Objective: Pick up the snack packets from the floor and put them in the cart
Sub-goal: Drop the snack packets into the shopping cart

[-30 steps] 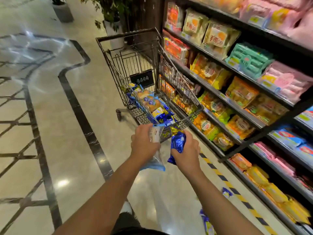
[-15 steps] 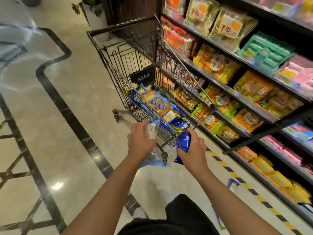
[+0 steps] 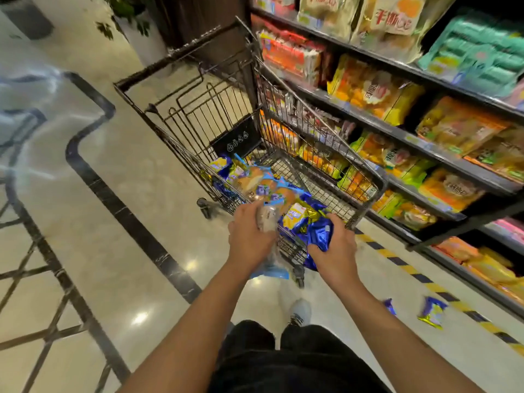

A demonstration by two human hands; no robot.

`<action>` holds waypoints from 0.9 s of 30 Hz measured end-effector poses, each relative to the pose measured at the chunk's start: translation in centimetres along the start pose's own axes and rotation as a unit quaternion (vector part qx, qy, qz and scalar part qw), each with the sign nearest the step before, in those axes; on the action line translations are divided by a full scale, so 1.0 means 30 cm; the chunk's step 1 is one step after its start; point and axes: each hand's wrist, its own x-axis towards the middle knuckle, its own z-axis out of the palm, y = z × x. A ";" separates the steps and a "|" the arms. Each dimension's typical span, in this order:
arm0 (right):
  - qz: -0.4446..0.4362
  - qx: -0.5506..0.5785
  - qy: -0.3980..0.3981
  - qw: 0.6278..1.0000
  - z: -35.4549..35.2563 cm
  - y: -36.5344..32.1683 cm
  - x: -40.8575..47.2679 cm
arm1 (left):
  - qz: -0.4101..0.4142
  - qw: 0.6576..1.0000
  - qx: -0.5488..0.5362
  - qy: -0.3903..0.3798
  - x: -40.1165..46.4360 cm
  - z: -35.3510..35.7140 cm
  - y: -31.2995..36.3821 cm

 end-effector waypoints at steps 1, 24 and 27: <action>0.004 -0.001 0.000 1.000 -0.003 0.001 0.026 | 0.005 1.000 0.009 -0.005 0.033 0.005 0.013; 0.238 0.018 0.151 0.959 0.166 -0.053 0.337 | 0.146 0.935 0.112 -0.303 0.610 0.283 0.101; 0.254 0.021 0.149 0.955 0.179 -0.051 0.350 | 0.148 0.926 0.123 -0.324 0.630 0.299 0.098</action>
